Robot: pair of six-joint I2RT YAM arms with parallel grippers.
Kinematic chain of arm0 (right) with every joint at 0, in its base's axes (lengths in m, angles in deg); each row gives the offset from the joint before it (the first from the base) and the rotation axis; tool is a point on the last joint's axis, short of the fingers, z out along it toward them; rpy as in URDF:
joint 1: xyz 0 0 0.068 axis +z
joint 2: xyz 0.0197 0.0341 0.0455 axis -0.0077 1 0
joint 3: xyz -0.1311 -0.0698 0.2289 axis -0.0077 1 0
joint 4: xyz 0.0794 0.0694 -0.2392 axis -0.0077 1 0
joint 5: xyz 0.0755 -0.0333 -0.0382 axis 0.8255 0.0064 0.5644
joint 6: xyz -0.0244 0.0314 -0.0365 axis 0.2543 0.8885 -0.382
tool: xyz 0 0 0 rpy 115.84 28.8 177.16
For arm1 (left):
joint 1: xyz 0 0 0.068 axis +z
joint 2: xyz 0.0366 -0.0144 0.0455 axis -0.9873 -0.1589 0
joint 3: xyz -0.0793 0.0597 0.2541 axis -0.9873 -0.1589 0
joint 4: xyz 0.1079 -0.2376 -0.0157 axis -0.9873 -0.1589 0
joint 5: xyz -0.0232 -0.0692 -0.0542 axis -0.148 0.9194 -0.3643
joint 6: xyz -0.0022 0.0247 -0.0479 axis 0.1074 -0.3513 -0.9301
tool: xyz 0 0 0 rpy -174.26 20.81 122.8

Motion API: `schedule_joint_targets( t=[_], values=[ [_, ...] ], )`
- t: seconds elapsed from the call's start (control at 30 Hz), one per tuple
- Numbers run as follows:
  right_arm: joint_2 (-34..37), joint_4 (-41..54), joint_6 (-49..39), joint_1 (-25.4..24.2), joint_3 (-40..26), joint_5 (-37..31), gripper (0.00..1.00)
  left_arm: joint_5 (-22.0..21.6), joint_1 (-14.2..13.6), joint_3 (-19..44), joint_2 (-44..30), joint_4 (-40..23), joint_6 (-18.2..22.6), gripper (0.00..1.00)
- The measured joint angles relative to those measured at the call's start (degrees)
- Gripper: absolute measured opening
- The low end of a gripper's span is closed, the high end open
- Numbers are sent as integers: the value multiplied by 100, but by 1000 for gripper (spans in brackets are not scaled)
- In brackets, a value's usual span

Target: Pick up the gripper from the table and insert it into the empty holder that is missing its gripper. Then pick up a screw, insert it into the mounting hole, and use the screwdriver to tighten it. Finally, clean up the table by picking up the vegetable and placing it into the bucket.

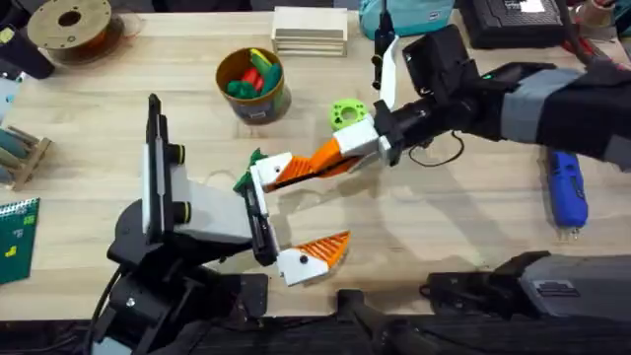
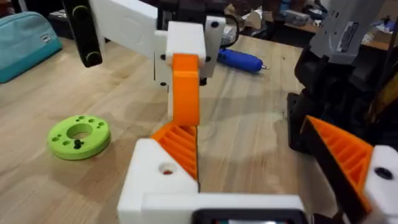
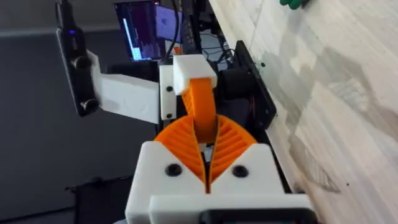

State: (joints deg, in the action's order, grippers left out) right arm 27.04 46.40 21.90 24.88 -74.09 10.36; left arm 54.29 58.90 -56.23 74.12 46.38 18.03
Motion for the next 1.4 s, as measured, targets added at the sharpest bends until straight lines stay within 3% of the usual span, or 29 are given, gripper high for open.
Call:
schedule_joint_targets(
  t=[0.47,0.73,0.83,1.0,1.07,1.1,1.4],
  values=[
    [185,-150,133,-11,0,185,25,-9,26,0,0,-6,-74,987],
    [186,-150,168,-5,0,184,134,-3,24,0,0,-4,-72,987],
    [214,-220,169,55,0,156,349,448,-68,0,0,-44,-66,987],
    [214,-225,170,55,0,162,481,521,-68,0,0,-48,-67,987],
    [214,-222,185,55,0,163,791,563,-68,0,0,-52,-65,987],
    [214,-236,176,55,0,161,843,566,-68,0,0,-52,-68,987],
    [214,-952,420,-103,-36,-292,870,584,-68,0,0,-57,-68,987]
  ],
)
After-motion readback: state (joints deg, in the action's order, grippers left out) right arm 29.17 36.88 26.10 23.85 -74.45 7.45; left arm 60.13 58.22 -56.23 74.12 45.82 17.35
